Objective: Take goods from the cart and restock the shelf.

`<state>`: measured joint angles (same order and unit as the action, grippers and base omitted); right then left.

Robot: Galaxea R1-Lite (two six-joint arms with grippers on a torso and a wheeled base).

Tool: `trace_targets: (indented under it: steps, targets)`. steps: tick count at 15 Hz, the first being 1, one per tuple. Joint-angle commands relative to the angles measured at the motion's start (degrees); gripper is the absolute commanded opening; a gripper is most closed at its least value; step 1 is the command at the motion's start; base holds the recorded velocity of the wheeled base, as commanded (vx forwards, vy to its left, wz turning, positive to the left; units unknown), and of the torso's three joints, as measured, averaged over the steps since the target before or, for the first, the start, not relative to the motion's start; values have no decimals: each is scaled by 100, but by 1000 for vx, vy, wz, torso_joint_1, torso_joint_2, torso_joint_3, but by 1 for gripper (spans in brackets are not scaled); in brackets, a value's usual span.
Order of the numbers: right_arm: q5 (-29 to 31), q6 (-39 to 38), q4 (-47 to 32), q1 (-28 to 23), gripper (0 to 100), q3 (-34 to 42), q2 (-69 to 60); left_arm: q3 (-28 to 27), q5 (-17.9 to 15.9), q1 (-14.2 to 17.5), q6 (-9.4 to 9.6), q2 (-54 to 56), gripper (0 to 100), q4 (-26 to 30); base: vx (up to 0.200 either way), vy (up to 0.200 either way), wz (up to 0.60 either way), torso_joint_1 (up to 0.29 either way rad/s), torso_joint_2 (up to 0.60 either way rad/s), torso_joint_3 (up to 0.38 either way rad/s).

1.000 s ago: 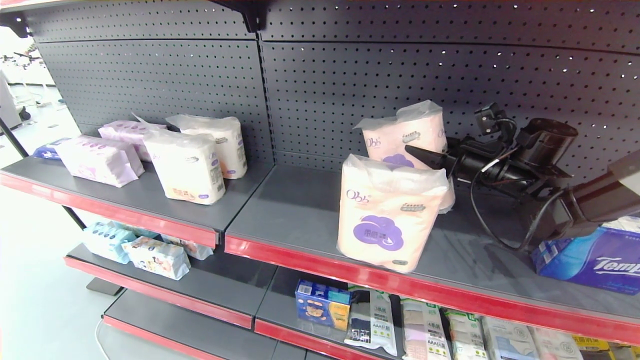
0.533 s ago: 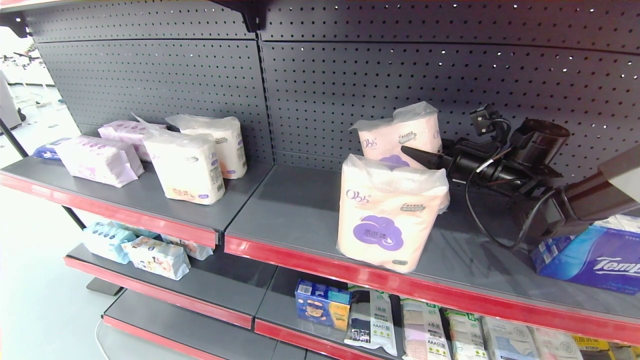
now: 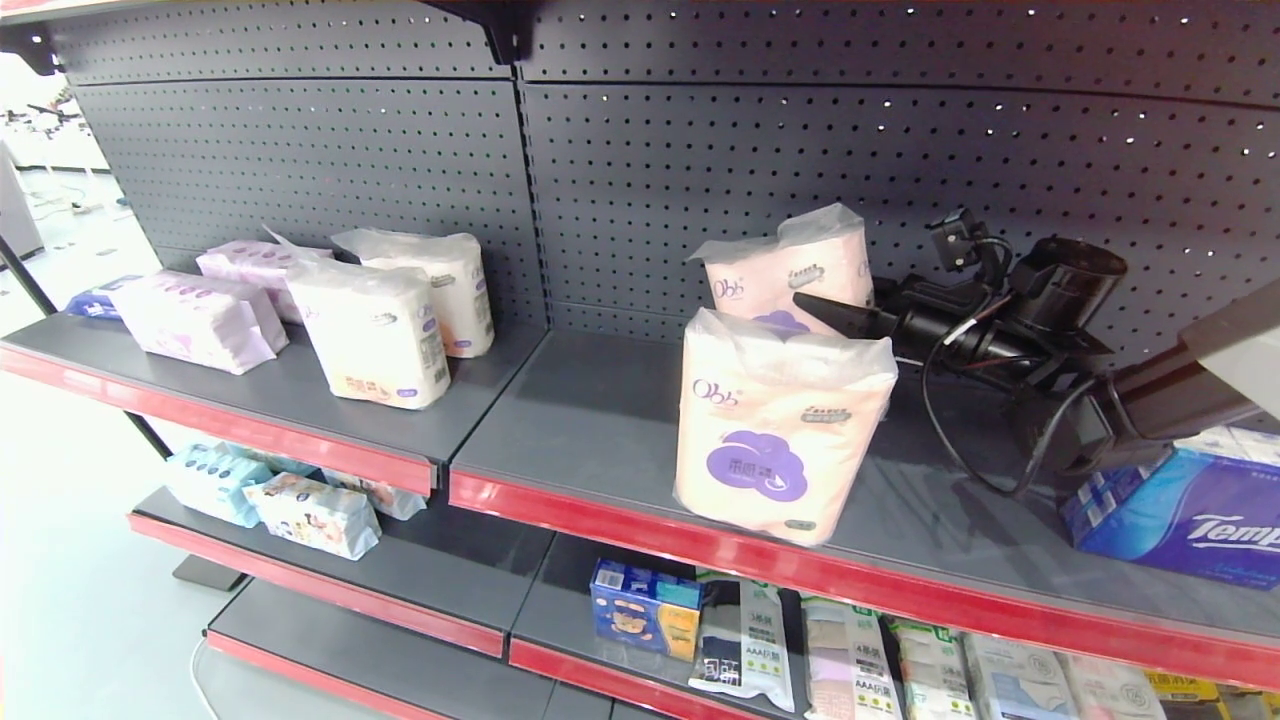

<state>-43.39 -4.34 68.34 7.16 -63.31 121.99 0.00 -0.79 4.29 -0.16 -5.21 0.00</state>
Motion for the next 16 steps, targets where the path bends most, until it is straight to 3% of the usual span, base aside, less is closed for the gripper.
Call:
trace_targets:
  steps: [1,16]
  targets:
    - [-30,-14,4,14,0,-41,44,0,0,2,-2,2,100,0,0,0,0,0,0,0]
    - [-82,-41,4,58,0,-165,264,0,0,2,-2,2,100,0,0,0,0,0,0,0]
